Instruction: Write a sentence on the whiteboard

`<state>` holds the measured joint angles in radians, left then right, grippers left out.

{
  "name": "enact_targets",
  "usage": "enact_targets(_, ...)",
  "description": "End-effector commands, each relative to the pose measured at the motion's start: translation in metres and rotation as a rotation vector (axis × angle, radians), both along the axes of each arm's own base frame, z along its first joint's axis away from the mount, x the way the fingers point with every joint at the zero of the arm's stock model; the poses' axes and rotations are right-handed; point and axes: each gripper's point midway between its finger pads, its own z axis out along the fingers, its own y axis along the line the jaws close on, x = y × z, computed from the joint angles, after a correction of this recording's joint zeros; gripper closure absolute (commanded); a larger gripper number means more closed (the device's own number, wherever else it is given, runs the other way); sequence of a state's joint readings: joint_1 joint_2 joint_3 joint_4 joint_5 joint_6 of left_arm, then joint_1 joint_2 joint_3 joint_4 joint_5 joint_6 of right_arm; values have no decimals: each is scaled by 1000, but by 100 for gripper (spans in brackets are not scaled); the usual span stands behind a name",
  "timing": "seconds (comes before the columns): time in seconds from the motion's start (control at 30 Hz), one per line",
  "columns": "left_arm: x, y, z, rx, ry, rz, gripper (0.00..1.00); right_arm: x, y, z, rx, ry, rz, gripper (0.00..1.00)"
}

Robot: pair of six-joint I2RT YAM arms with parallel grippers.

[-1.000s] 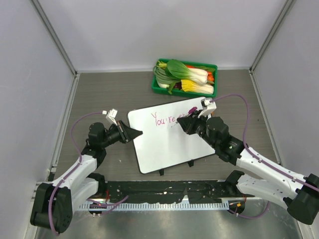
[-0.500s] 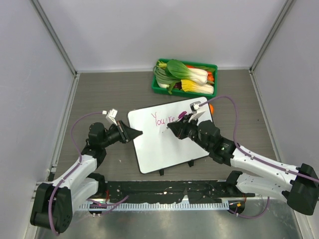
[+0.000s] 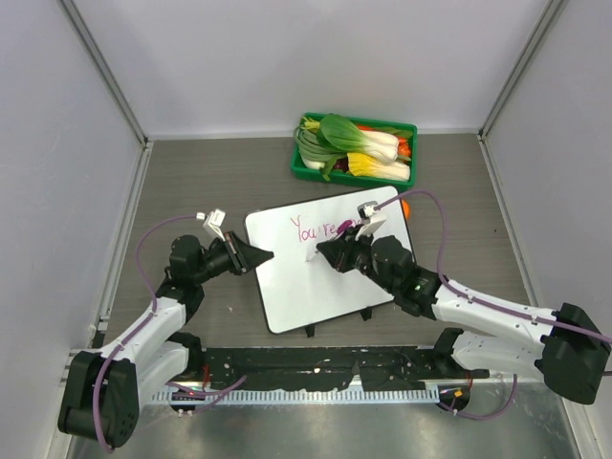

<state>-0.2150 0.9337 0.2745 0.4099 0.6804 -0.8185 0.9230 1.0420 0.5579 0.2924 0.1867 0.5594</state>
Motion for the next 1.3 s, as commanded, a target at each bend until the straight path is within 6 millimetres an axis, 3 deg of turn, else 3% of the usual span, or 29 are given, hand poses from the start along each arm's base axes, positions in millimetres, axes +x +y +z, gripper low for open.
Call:
enact_targets(0.0,11,22,-42,207,-21,82,100,6,6,15,65,-30,-23,99)
enact_targets(0.37,11,22,-42,207,-21,82,100,11,8,0,40,-1,-42,99)
enact_targets(0.77,11,22,-42,207,-21,80,100,2,19,-8,3,21,38,99)
enact_targets(1.27,11,22,-41,207,-22,81,100,-4,9,-26,-57,49,32,99)
